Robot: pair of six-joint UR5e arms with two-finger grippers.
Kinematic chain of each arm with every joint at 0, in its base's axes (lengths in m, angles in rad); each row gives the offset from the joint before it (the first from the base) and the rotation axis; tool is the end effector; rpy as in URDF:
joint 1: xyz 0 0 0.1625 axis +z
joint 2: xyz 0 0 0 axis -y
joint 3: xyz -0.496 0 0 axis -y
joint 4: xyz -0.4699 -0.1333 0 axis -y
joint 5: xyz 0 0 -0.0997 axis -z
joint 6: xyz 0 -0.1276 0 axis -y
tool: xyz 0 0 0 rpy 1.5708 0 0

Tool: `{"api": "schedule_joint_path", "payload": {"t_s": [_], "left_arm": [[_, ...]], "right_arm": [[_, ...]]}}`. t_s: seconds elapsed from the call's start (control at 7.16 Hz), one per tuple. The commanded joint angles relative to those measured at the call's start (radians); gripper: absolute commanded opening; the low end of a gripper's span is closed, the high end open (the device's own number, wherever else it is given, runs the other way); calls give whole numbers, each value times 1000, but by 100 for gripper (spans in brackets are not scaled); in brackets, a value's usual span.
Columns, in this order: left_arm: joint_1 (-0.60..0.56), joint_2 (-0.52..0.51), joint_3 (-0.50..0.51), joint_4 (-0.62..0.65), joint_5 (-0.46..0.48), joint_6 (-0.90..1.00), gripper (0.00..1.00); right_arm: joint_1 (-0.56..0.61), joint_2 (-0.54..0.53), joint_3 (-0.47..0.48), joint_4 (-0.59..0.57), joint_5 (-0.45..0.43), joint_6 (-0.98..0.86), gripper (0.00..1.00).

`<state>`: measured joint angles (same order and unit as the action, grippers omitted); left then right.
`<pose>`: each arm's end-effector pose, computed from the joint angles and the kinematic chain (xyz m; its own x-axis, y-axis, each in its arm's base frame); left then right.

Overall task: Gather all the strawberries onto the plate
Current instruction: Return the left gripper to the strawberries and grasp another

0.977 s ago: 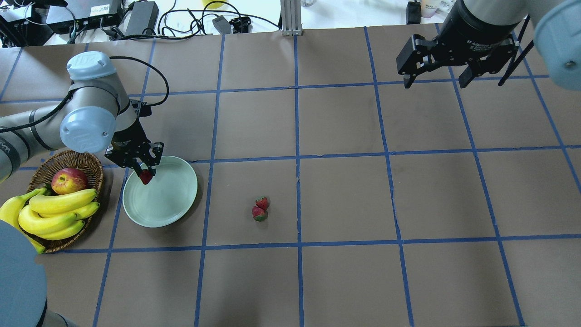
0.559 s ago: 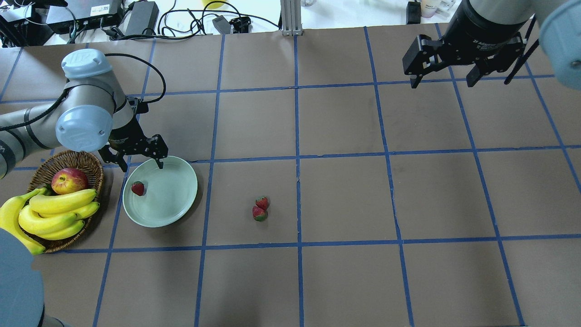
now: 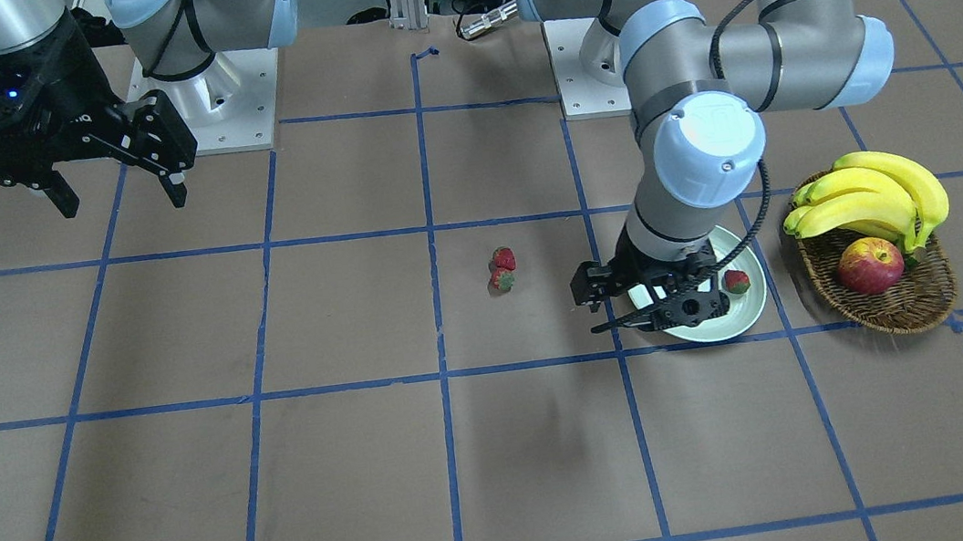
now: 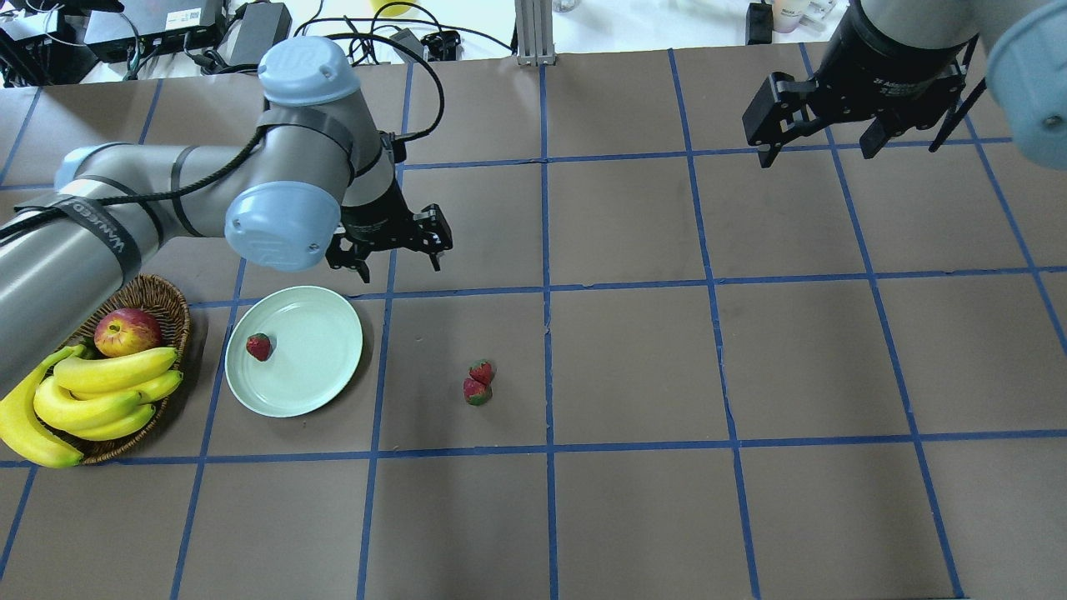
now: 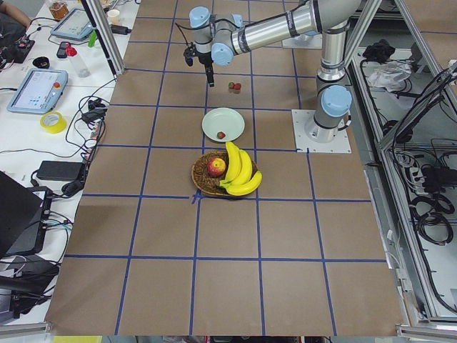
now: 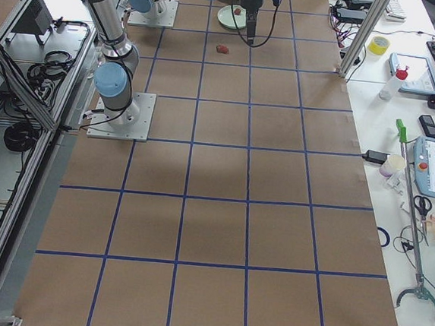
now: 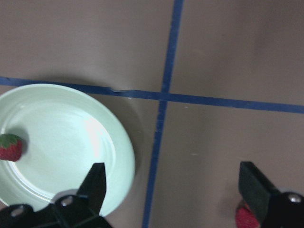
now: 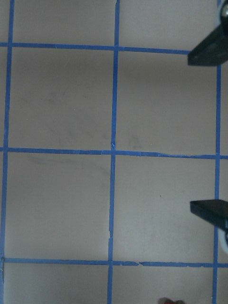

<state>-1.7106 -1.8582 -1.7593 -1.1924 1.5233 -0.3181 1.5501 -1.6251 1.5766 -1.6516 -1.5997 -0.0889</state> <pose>-0.2279 -0.6194 0.2863 -0.9835 -0.1804 0.0144 -0.1778 0.9782 0.1072 0.1180 -0.5603 0.5669 -0.9972 -0.0637 0.0400 -0.0683 0.9897 -0.1259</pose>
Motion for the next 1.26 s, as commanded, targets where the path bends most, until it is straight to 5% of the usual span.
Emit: {"api": "schedule_joint_path", "payload": {"t_s": [0.0,0.28,0.84,0.98,1.12], "left_arm": [[-81,-22,-38,37,-51,-90,100],[-95,-64,-145,184,-52,-93,100],[-101,-75,-206,195,-121,-114,87],[-101,-76,-209,194,-124,-113,78],[-101,-76,-209,192,-124,-110,44]], "right_arm": [[-2,1,0,1,-16,-32,100],[-1,1,2,6,-13,-31,100],[-1,7,5,9,-2,-38,100],[-1,7,5,9,-3,-38,100],[-1,8,5,10,-2,-40,100]]}}
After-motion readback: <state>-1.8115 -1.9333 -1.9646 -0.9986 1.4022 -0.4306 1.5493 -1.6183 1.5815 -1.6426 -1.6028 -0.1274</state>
